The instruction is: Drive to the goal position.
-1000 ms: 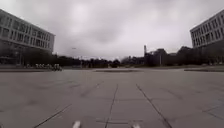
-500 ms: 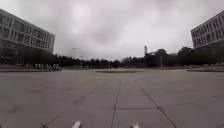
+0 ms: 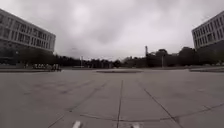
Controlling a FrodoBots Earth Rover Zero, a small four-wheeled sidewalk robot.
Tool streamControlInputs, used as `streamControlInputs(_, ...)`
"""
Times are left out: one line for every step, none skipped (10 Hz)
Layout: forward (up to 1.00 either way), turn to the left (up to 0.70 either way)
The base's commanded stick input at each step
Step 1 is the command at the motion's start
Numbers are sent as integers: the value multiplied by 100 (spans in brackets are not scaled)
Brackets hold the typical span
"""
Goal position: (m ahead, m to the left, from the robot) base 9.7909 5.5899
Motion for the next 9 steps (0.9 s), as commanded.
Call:
streamControlInputs(70,0)
streamControlInputs(70,0)
streamControlInputs(70,0)
streamControlInputs(70,0)
streamControlInputs(70,-2)
streamControlInputs(70,-6)
streamControlInputs(70,-9)
streamControlInputs(70,-5)
streamControlInputs(70,-1)
